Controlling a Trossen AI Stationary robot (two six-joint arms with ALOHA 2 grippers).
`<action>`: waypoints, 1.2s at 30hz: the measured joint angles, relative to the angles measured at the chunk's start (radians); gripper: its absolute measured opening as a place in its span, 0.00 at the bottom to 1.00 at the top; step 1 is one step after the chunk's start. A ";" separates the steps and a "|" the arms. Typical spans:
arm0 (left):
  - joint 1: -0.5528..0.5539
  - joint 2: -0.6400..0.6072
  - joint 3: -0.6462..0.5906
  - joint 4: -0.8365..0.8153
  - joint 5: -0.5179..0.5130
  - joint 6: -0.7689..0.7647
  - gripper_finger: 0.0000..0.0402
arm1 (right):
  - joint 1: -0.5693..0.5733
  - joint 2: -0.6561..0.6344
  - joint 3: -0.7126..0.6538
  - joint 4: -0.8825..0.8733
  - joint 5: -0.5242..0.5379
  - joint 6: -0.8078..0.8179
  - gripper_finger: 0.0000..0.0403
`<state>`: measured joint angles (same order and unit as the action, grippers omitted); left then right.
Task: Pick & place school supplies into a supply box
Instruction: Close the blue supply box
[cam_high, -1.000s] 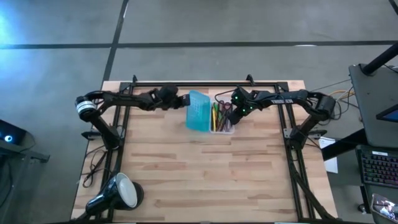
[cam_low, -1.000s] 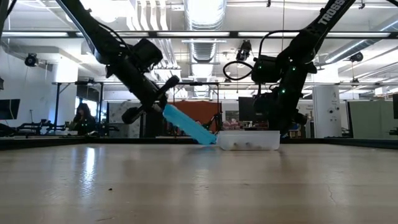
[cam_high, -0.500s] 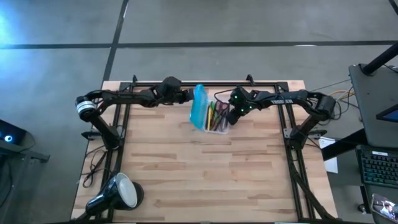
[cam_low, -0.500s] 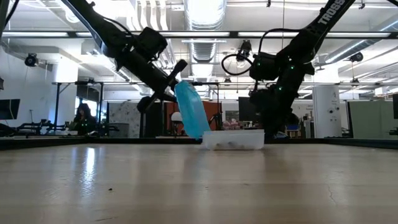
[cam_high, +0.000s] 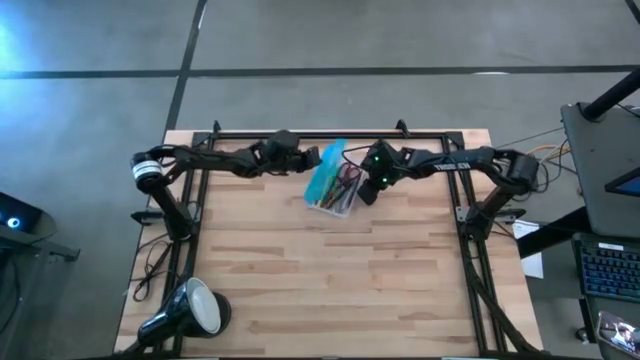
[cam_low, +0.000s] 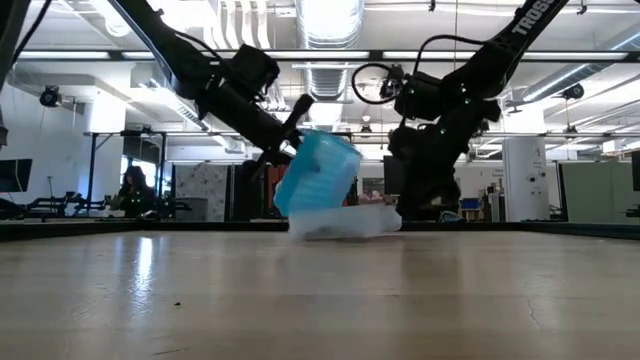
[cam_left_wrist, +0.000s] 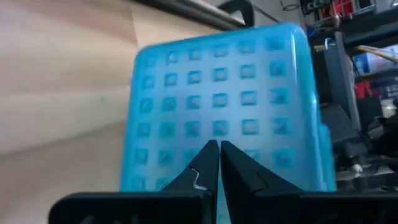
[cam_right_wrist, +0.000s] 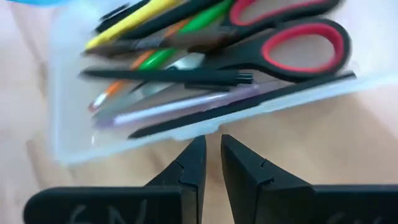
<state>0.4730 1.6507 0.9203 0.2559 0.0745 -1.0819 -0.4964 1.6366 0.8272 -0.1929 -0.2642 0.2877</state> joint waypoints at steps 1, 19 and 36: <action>-0.007 0.008 0.000 0.016 0.003 -0.008 0.00 | 0.007 -0.001 0.000 0.004 -0.008 0.000 0.11; -0.091 0.176 0.247 -0.002 0.036 0.081 0.00 | 0.038 -0.302 -0.164 -0.045 0.045 0.098 0.11; -0.095 0.340 0.467 -0.438 0.096 0.324 0.00 | 0.040 -0.026 -0.142 0.290 0.040 0.286 0.11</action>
<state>0.3779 1.9905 1.3872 -0.1825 0.1710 -0.7575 -0.4568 1.6104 0.6852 0.0975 -0.2242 0.5742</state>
